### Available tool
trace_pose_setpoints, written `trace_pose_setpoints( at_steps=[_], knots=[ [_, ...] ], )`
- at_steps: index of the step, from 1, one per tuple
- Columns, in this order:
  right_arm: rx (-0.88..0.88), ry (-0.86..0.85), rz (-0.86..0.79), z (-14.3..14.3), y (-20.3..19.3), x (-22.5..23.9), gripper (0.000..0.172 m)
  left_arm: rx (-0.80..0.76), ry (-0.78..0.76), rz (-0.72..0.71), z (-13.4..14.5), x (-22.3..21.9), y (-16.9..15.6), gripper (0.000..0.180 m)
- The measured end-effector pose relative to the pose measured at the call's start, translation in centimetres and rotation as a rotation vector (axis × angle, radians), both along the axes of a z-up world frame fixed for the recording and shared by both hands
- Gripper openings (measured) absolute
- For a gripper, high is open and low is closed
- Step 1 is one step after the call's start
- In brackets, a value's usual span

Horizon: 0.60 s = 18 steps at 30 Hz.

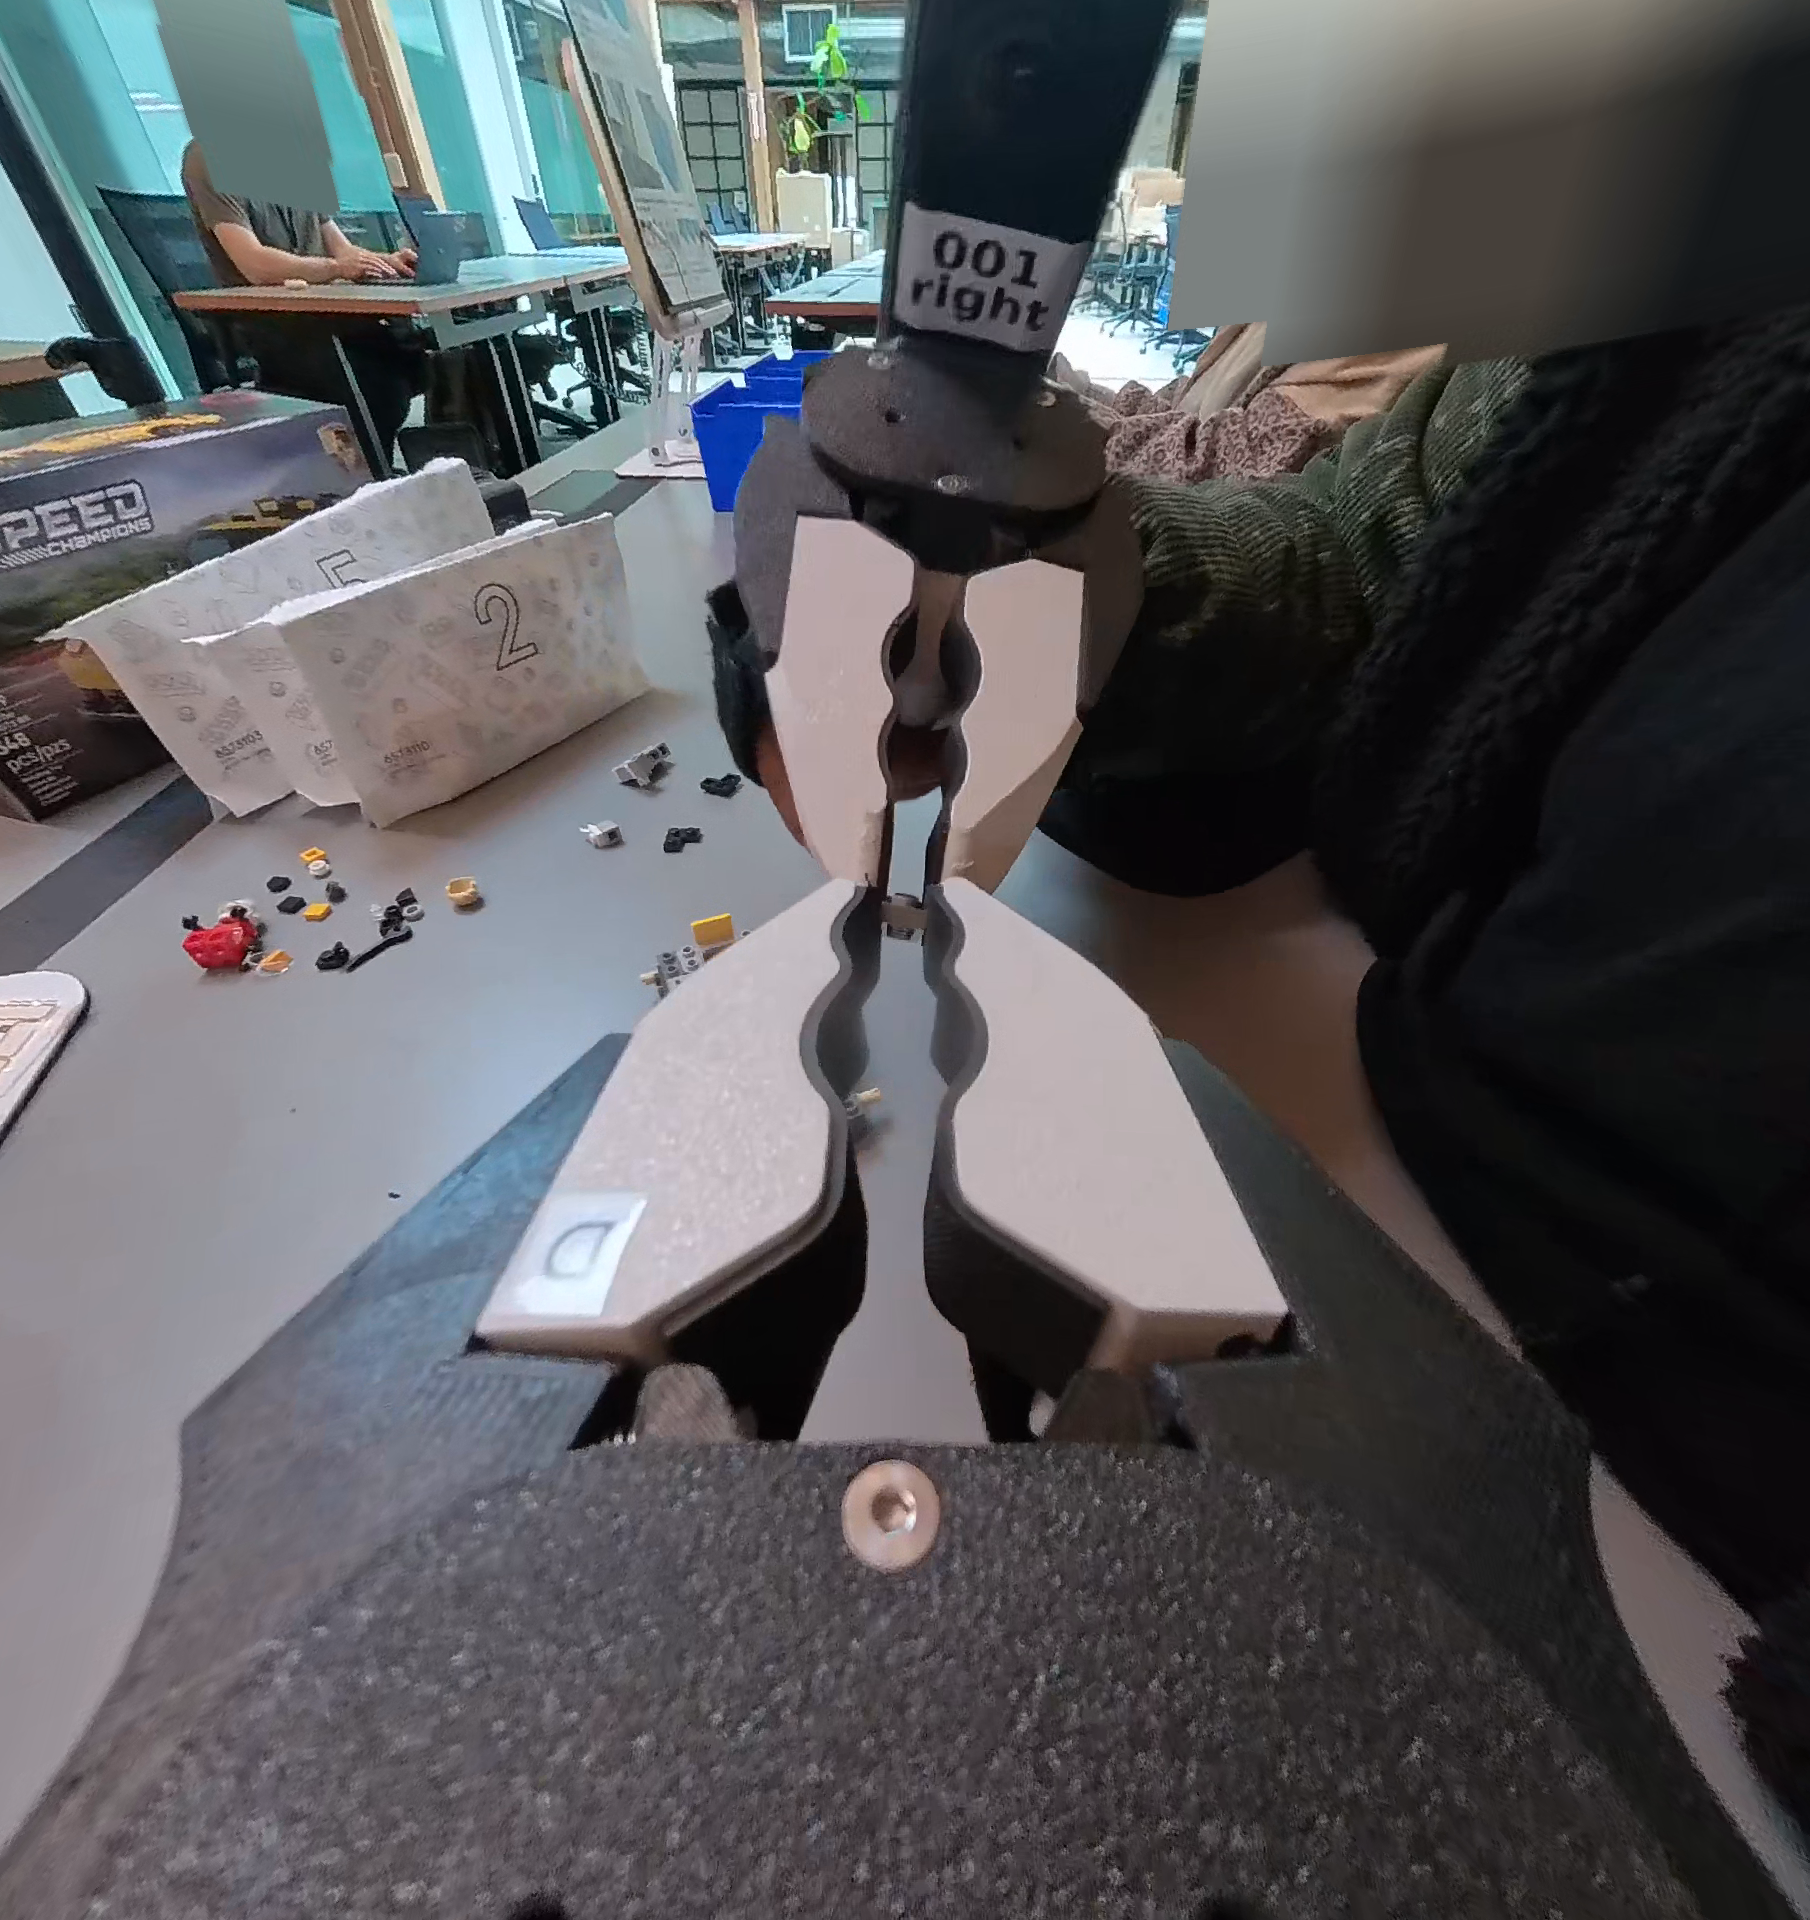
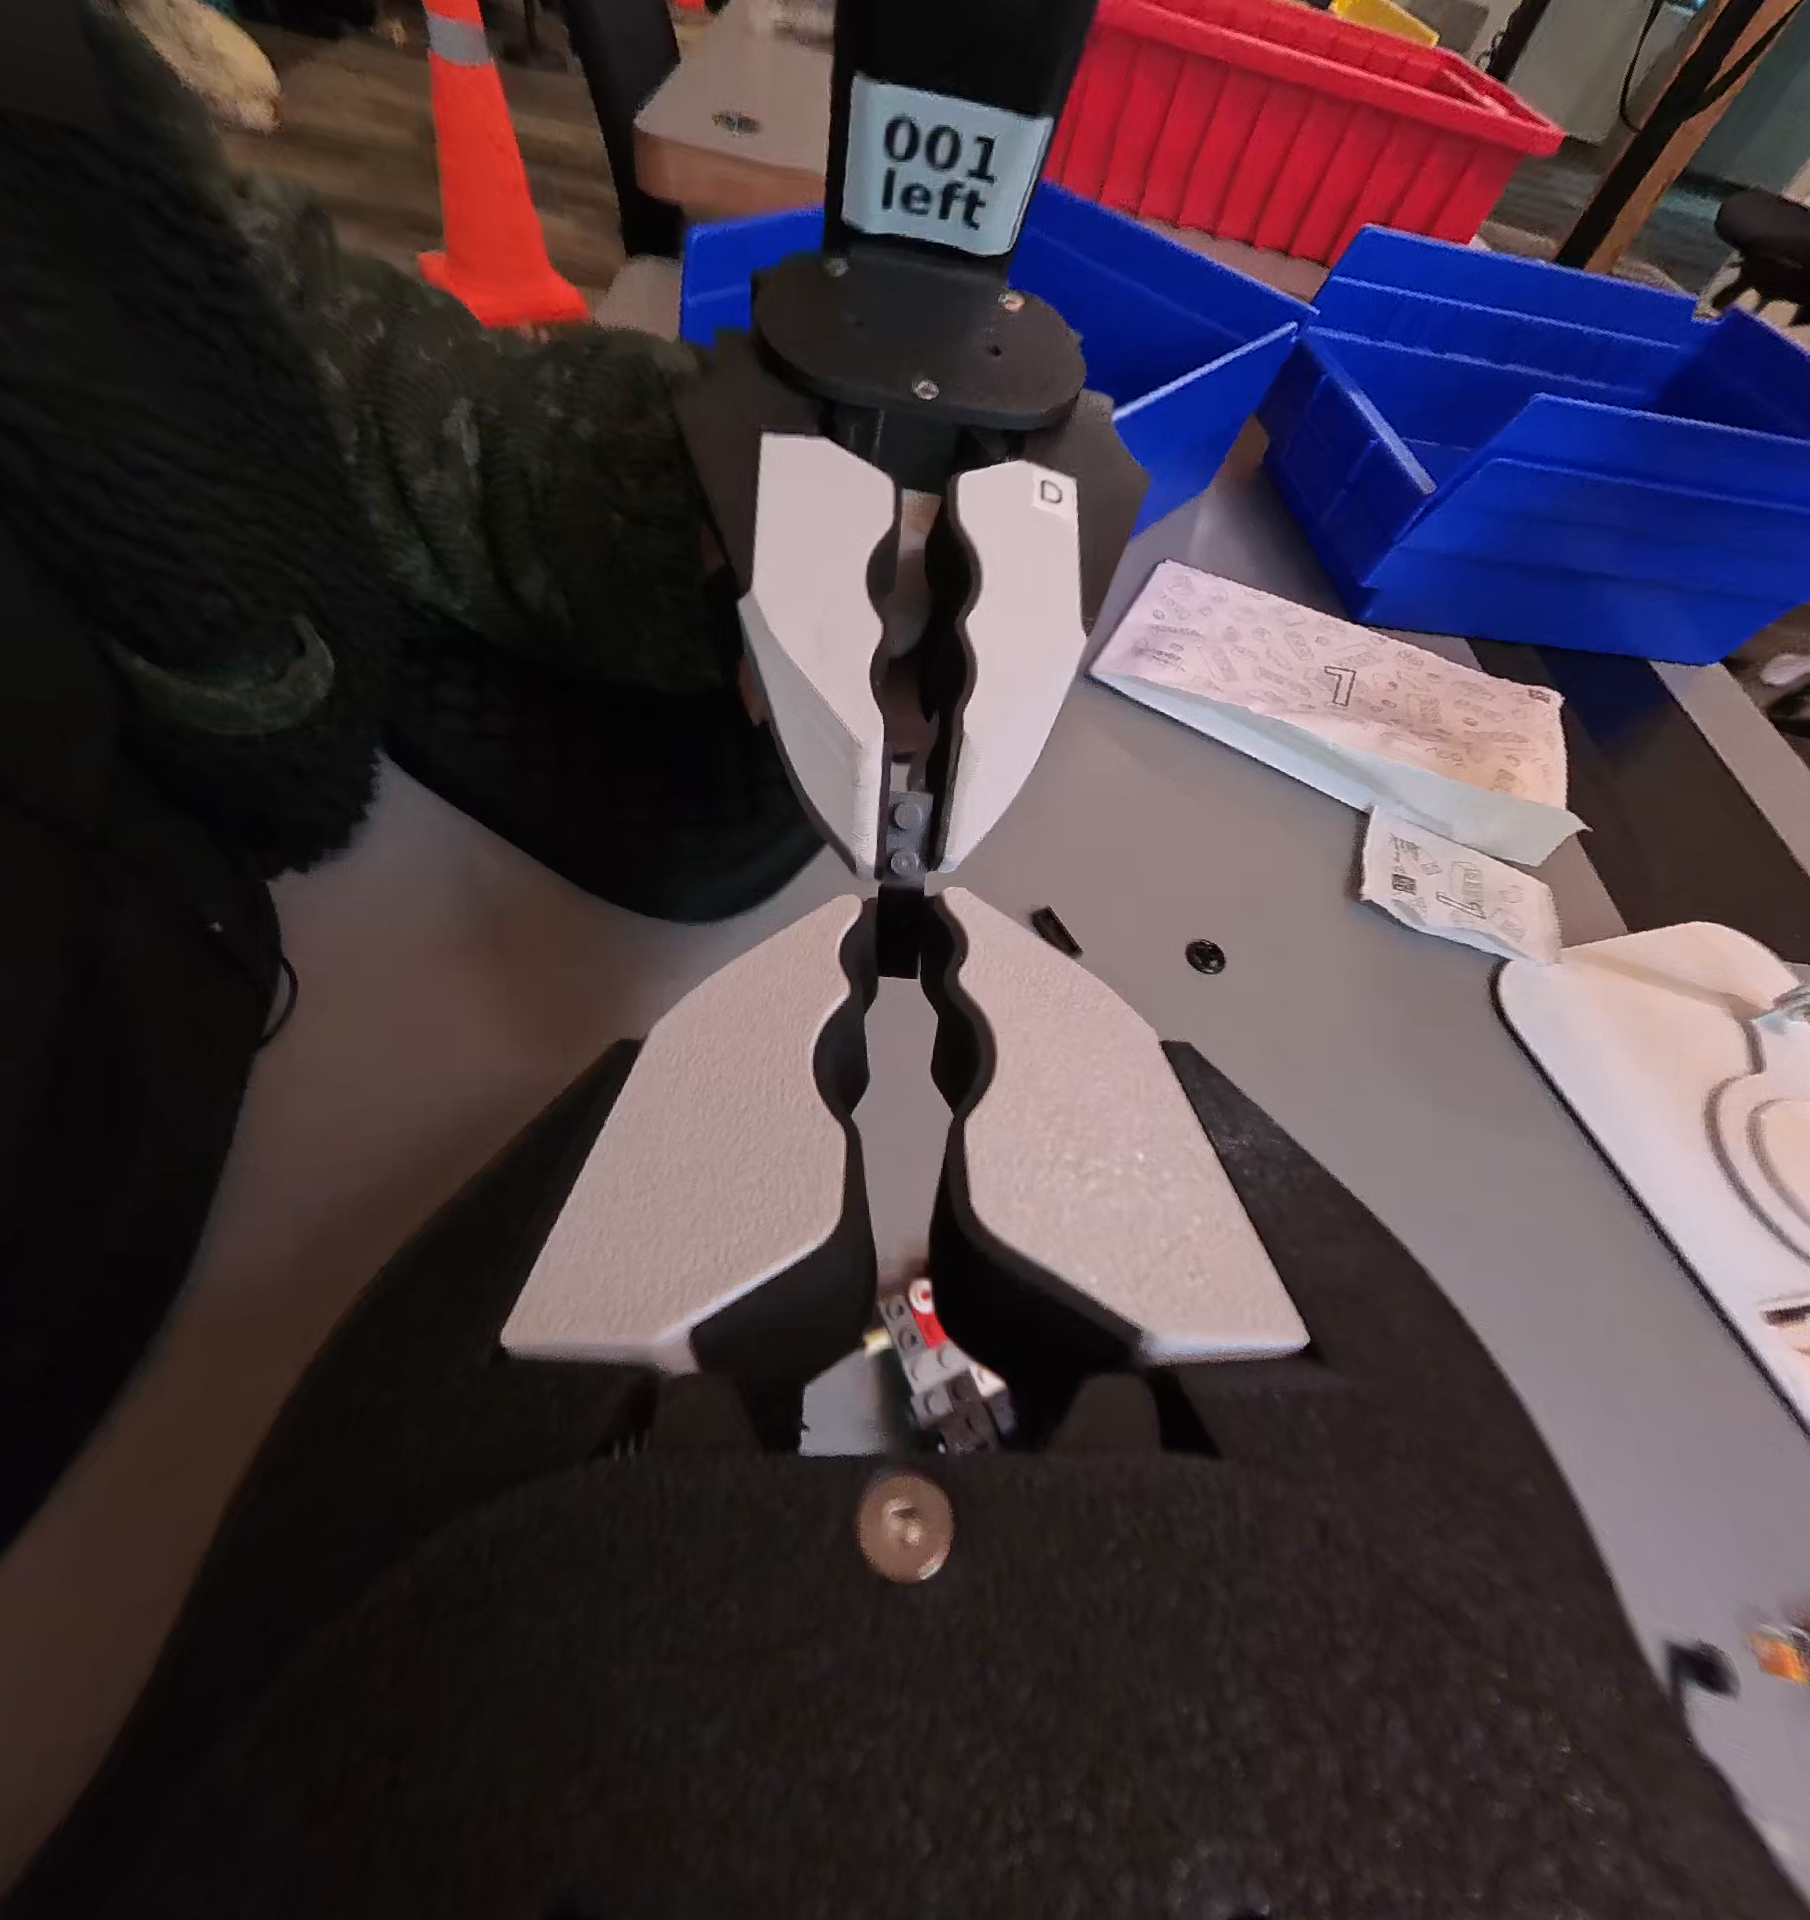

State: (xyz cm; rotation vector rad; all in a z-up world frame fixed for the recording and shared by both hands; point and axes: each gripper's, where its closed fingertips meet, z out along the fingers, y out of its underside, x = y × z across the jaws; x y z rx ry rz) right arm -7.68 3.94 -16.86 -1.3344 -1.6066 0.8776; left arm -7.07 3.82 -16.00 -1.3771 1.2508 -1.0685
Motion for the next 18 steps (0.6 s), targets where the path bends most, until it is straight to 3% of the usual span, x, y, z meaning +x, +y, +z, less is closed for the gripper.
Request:
trace_pose_setpoints(
  at_steps=[7,13,15,18],
  knots=[
    [-0.281,0.233,0.046,0.6,0.6,-0.5,0.007,0.025,-0.01,0.03,0.1,-0.6,0.7,0.009],
    [-0.417,0.365,0.07,1.7,0.5,-0.5,0.007,0.006,-0.044,0.025,0.8,-0.8,0.7,0.009],
    [-0.501,0.55,0.079,5.1,1.7,1.3,0.007,0.015,0.065,0.098,-1.5,-1.8,2.3,0.009],
    [-0.304,0.518,-0.003,6.6,2.7,3.0,0.007,-0.078,-0.016,0.082,-1.2,-2.0,2.6,0.009]
  ],
)
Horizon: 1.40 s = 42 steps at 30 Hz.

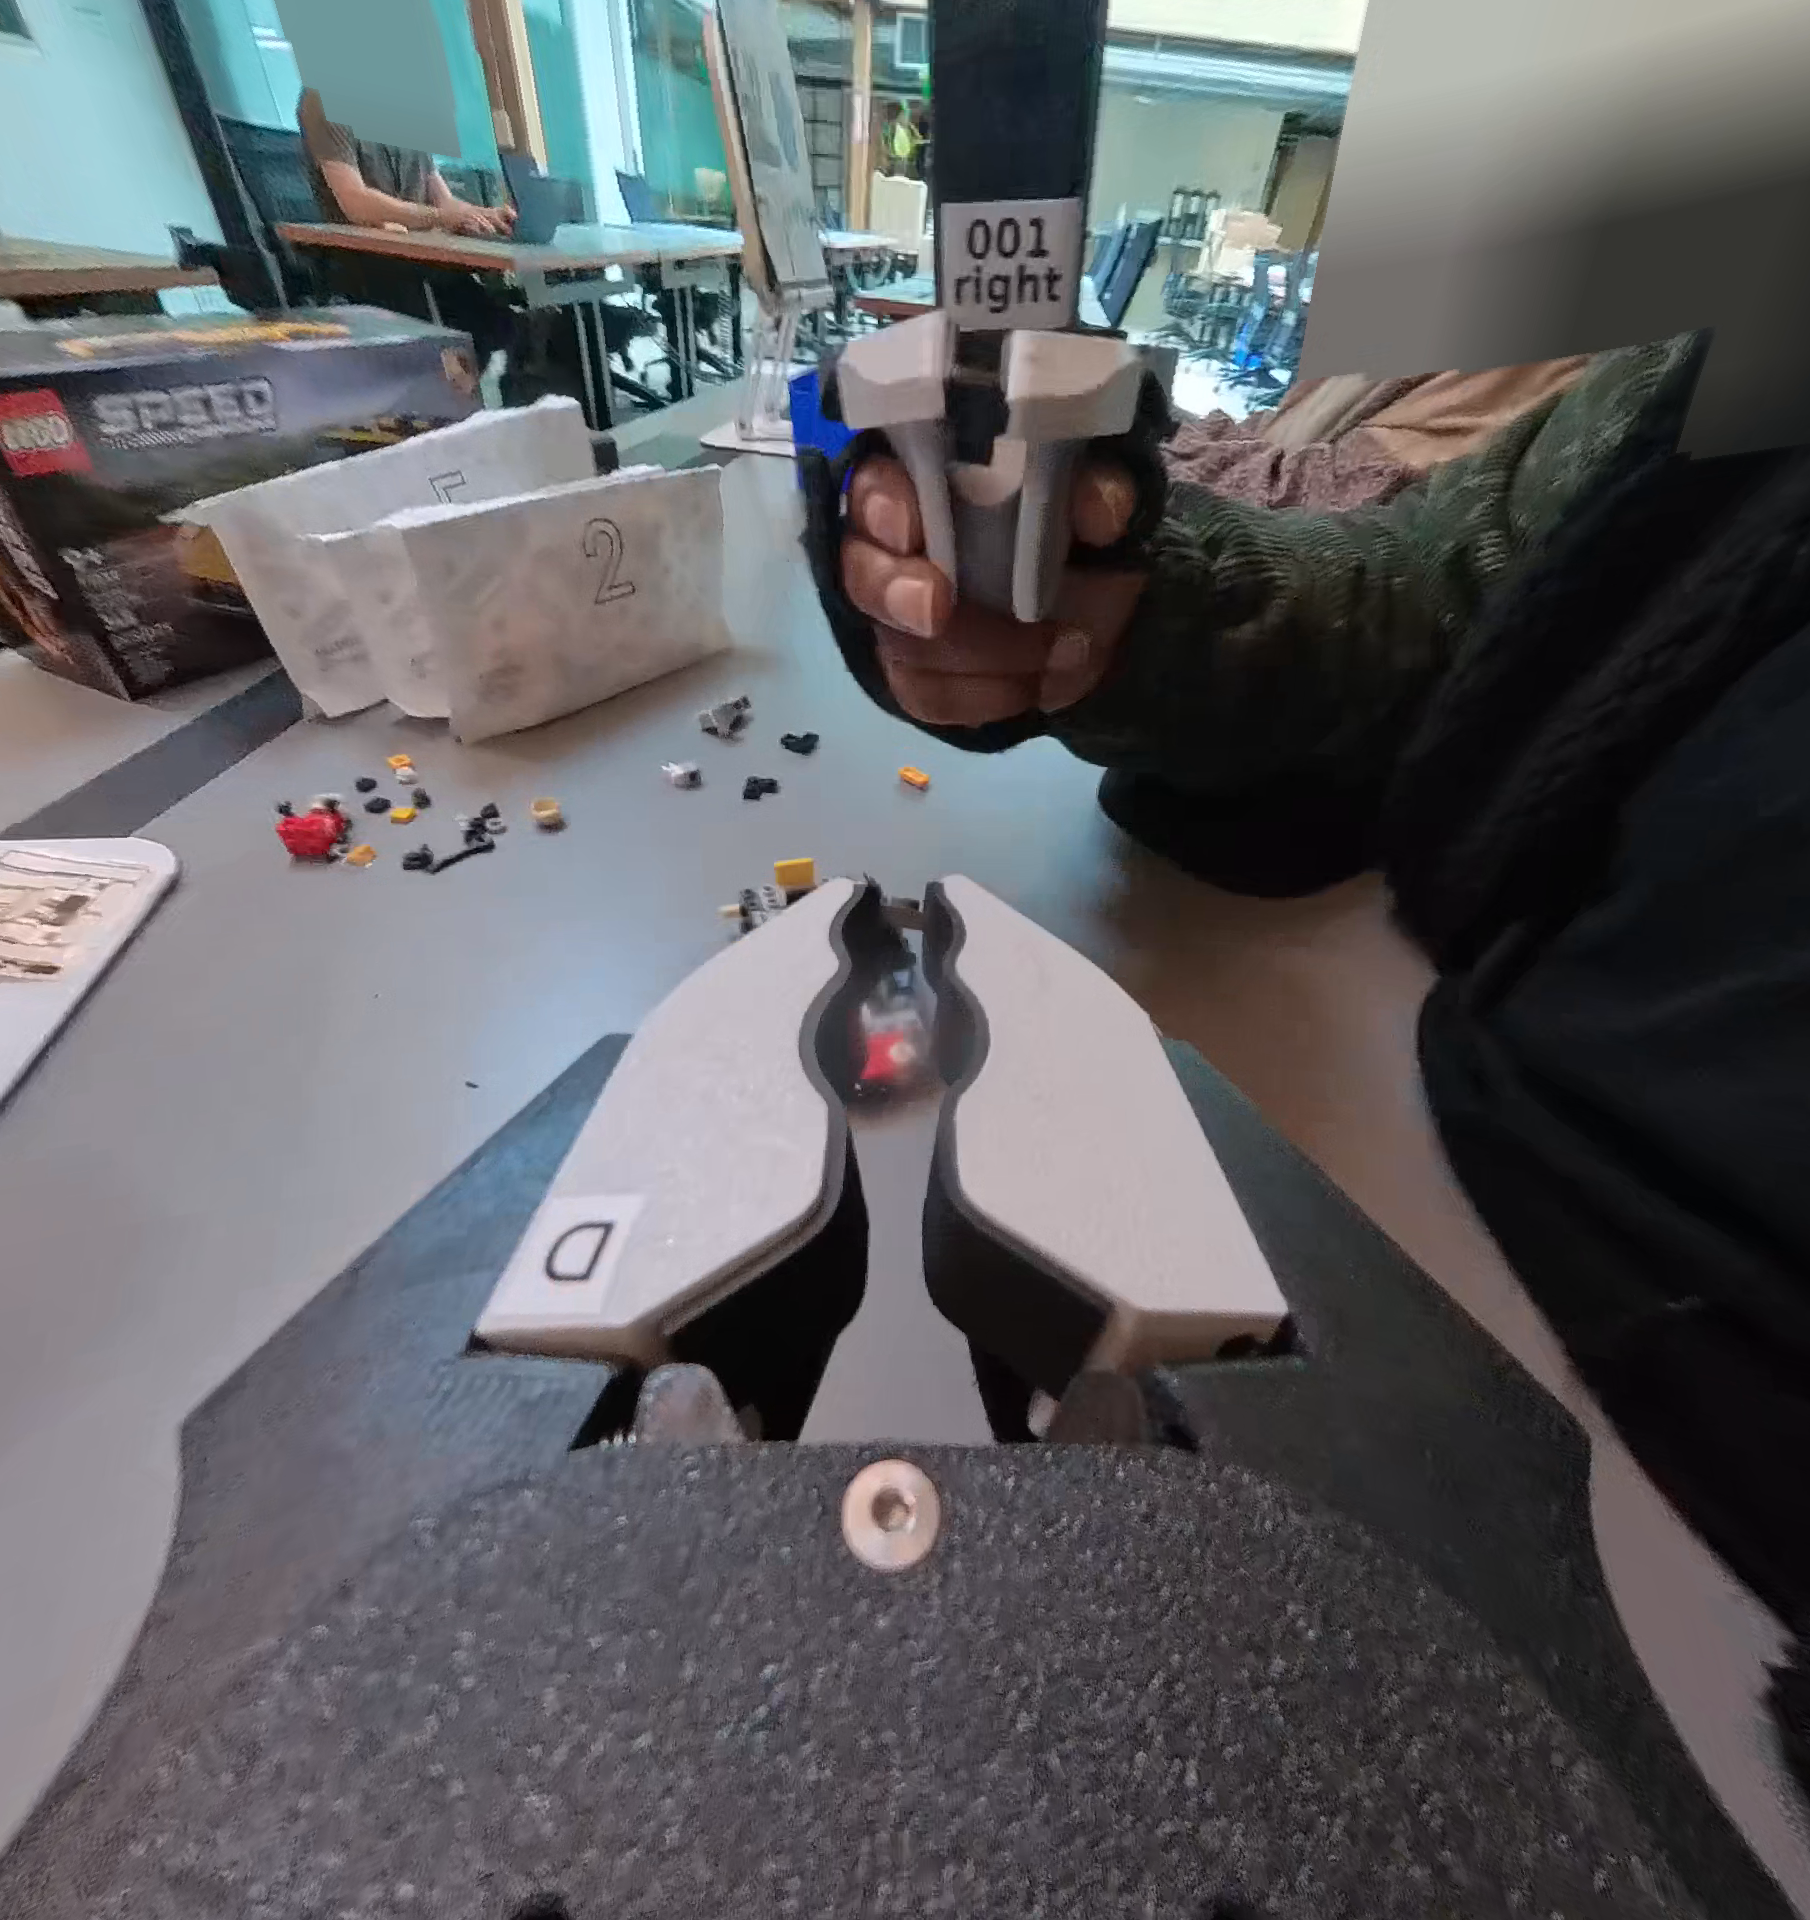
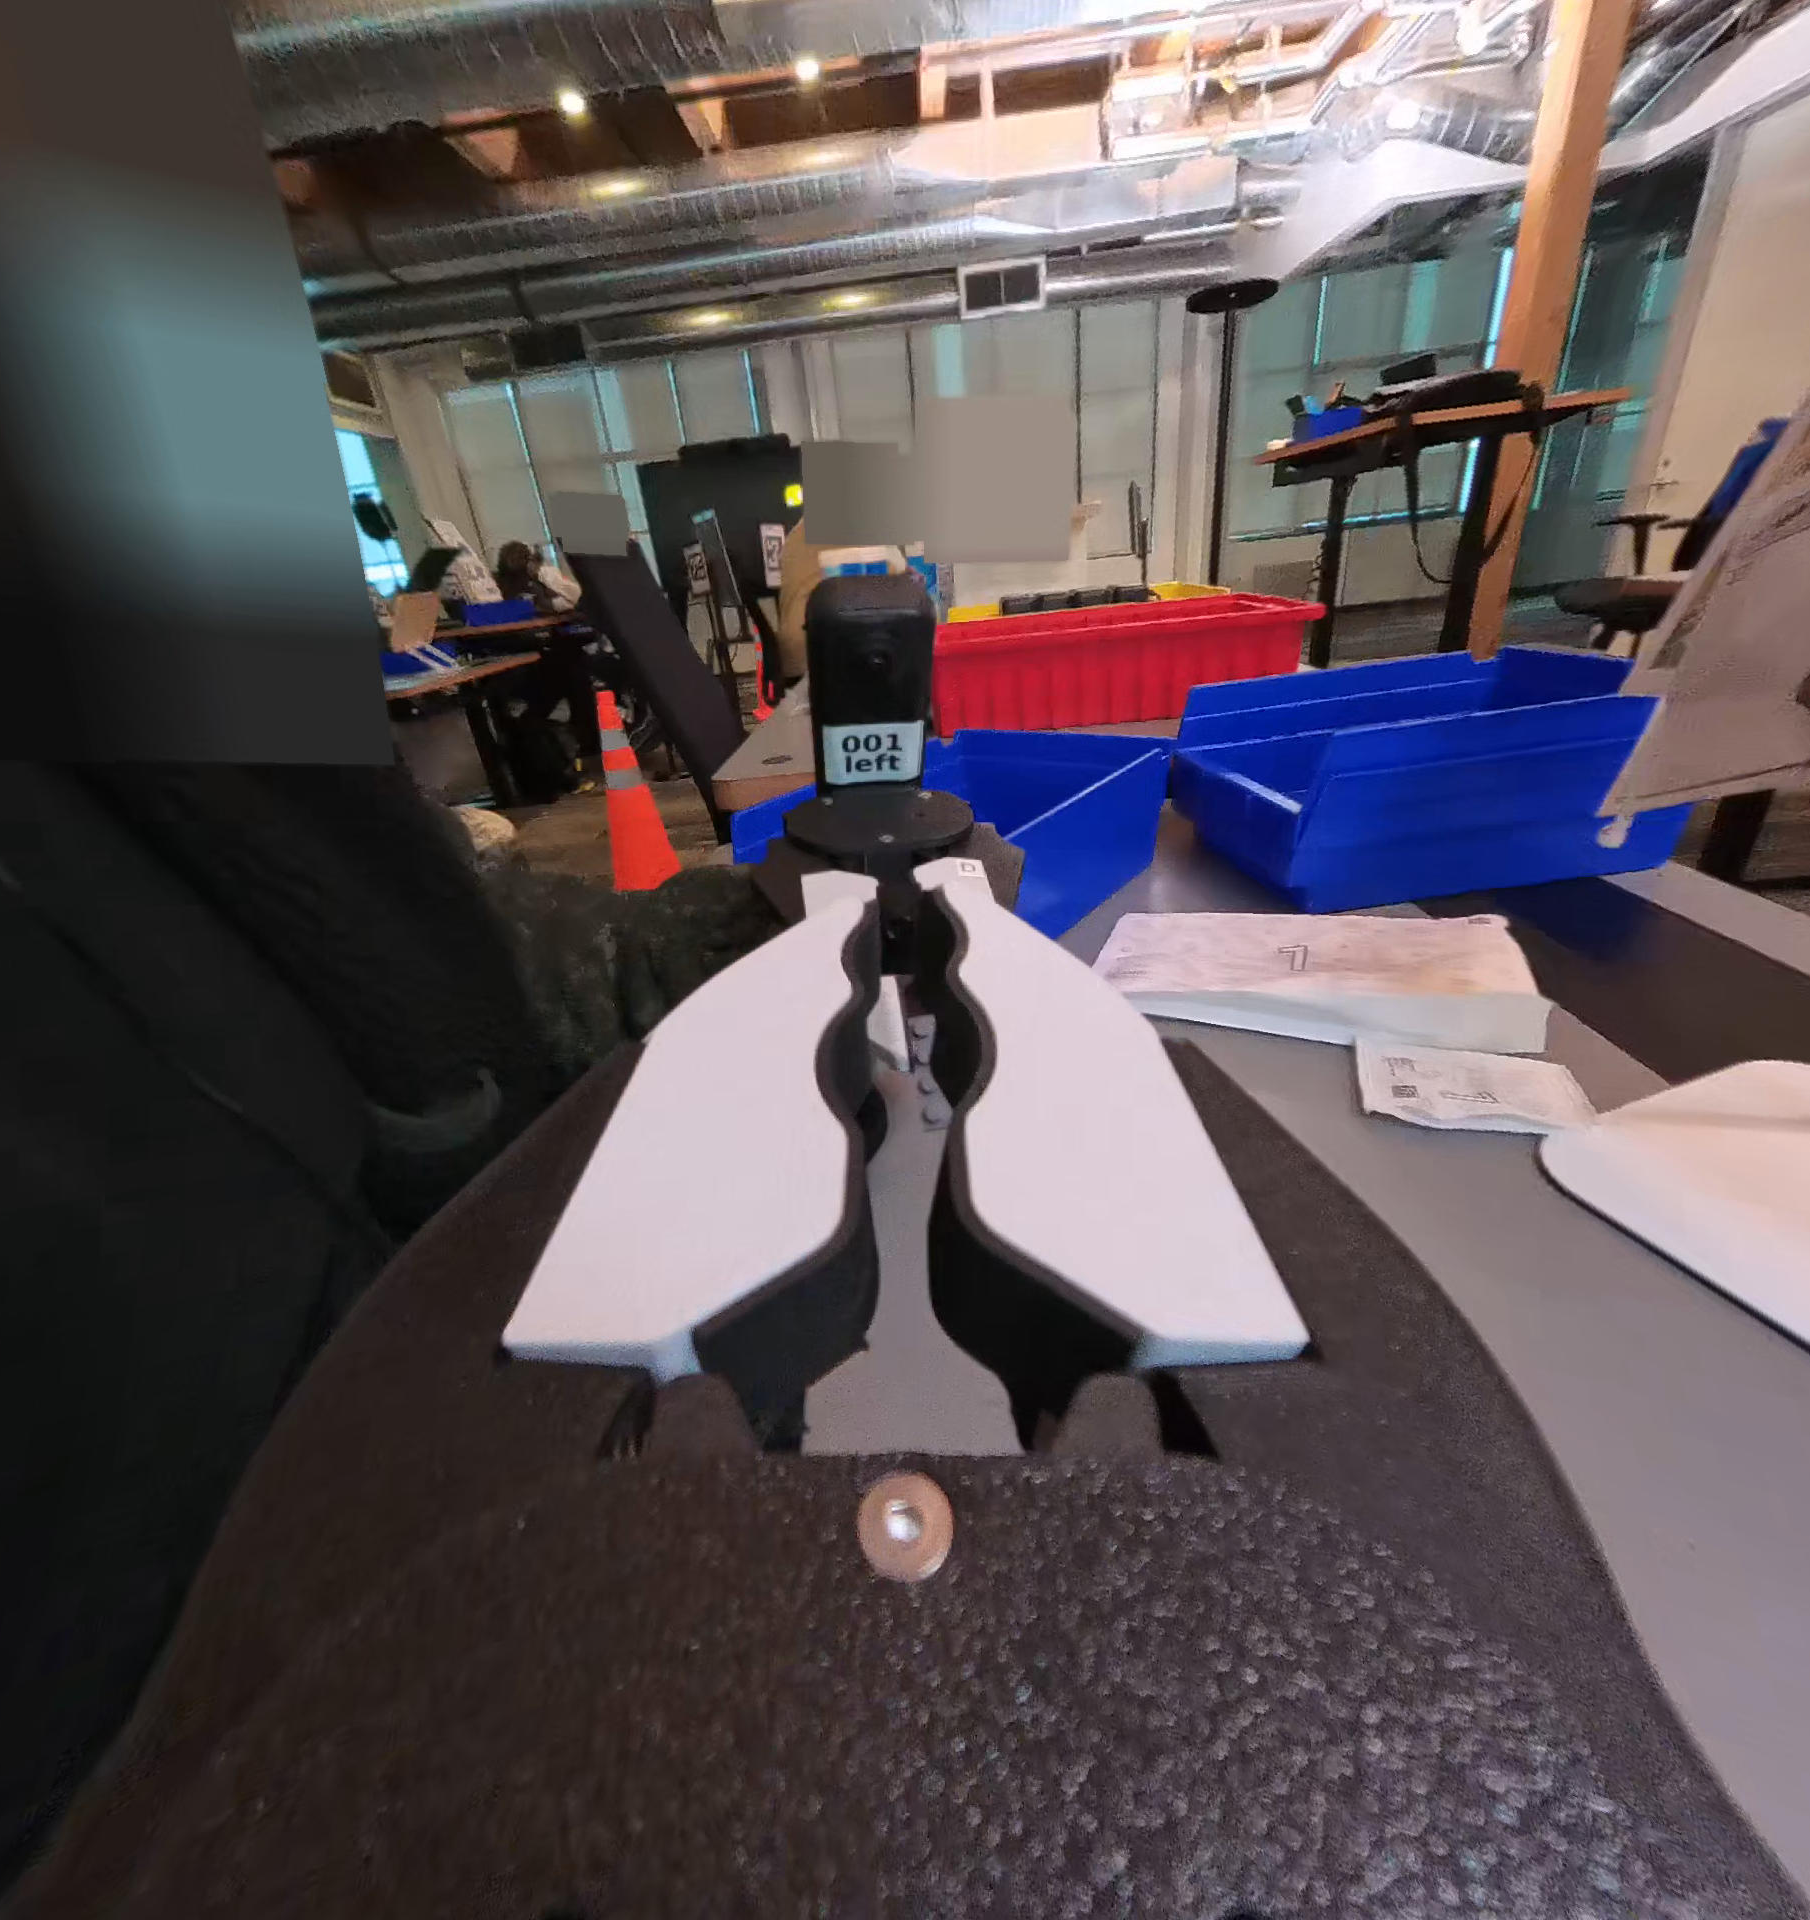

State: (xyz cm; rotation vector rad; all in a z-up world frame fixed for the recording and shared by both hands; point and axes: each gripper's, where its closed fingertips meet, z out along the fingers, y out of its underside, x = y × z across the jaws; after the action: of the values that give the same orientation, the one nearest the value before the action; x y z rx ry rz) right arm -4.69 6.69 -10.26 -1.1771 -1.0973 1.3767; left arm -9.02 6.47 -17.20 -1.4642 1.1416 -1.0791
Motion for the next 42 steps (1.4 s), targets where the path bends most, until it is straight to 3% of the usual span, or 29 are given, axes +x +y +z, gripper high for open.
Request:
trace_pose_setpoints(
  at_steps=[4,13,15,18,21,24,26,28,31,34,39,42],
  knots=[
    [0.018,-0.16,-0.069,-2.9,1.6,0.1,0.007,0.001,0.042,0.055,-0.8,-0.2,1.0,0.008],
    [0.023,-0.286,-0.113,-6.2,2.8,-0.1,0.008,-0.146,0.171,0.32,-4.8,-3.8,6.2,0.008],
    [0.025,-0.295,-0.118,-6.5,3.0,0.0,0.008,-0.167,0.144,0.36,-4.5,-4.7,6.9,0.008],
    [0.012,-0.305,-0.12,-7.0,3.1,0.0,0.008,-0.127,0.098,0.457,-1.9,-6.6,7.5,0.008],
    [0.006,-0.314,-0.145,-7.3,3.8,0.2,0.008,-0.005,0.152,0.679,2.1,-10.8,7.5,0.008],
    [-0.028,-0.3,-0.16,-7.4,4.4,0.5,0.008,0.063,0.296,0.985,4.6,-18.0,6.5,0.008],
    [-0.058,-0.291,-0.163,-7.5,4.8,0.6,0.008,0.025,0.345,1.174,4.8,-23.3,5.2,0.008],
    [-0.081,-0.28,-0.17,-7.5,5.0,0.7,0.008,-0.104,0.419,1.268,2.6,-27.3,3.9,0.008],
    [-0.113,-0.263,-0.162,-7.4,5.1,0.7,0.008,-0.319,0.521,1.277,-2.6,-30.4,2.9,0.016],
    [-0.124,-0.267,-0.159,-7.6,5.0,0.6,0.008,-0.424,0.47,1.195,-5.2,-29.9,2.6,0.036],
    [-0.13,-0.286,-0.157,-8.1,4.9,0.3,0.008,-0.444,0.37,1.133,-5.1,-29.0,3.0,0.058],
    [-0.117,-0.285,-0.157,-8.0,4.8,0.2,0.008,-0.267,0.267,1.16,-1.4,-28.3,3.6,0.046]
  ],
)
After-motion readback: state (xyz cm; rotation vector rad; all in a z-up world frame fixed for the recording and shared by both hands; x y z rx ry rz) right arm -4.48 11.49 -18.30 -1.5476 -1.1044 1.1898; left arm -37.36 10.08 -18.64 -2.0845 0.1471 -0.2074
